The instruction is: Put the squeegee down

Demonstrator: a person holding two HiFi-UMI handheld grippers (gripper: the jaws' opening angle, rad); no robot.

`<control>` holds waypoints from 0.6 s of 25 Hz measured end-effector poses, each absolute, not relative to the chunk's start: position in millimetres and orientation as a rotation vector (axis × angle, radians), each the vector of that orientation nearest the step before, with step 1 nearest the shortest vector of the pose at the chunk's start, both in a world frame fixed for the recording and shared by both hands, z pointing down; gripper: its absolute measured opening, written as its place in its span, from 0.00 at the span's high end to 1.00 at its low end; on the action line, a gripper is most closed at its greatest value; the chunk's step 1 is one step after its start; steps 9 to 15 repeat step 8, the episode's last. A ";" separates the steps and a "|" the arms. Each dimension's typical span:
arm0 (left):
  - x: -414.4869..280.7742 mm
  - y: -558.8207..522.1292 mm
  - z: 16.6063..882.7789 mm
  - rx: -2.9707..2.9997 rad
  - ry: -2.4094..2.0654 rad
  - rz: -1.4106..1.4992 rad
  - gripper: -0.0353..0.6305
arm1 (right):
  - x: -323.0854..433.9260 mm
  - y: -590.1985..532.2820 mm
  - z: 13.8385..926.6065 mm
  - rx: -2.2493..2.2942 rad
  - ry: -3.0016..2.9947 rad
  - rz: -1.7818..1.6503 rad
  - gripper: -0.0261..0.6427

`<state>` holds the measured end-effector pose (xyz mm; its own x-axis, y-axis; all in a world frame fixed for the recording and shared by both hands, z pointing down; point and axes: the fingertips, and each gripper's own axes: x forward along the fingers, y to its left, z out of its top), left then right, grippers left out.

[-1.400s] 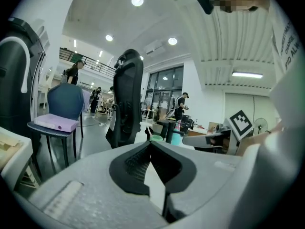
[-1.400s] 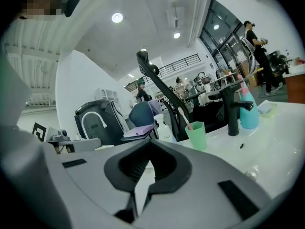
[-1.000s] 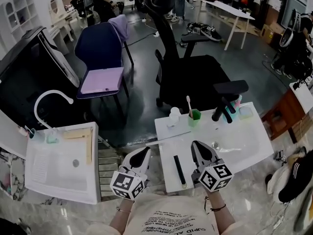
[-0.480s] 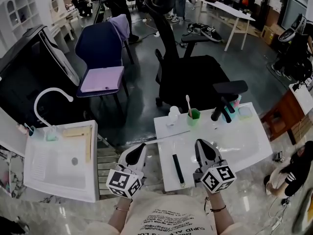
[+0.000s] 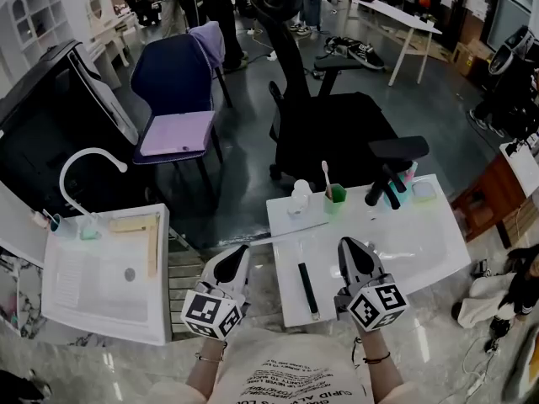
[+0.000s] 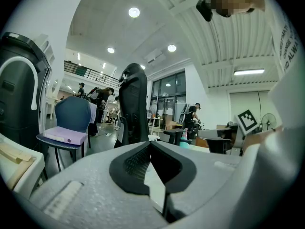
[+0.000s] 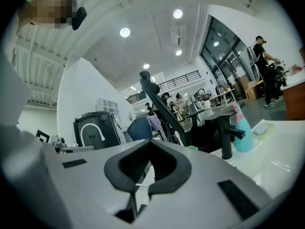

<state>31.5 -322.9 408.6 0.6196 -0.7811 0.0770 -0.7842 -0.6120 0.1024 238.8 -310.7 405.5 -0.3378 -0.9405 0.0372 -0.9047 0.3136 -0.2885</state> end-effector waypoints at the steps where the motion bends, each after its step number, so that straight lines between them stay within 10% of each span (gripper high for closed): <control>1: 30.4 -323.2 408.2 2.711 -1.321 0.037 0.91 | 238.7 -310.9 405.0 -1.720 2.431 -0.391 0.95; 15: 26.4 -323.9 410.4 2.699 -1.337 0.033 0.91 | 241.1 -310.6 407.0 -1.726 2.428 -0.390 0.95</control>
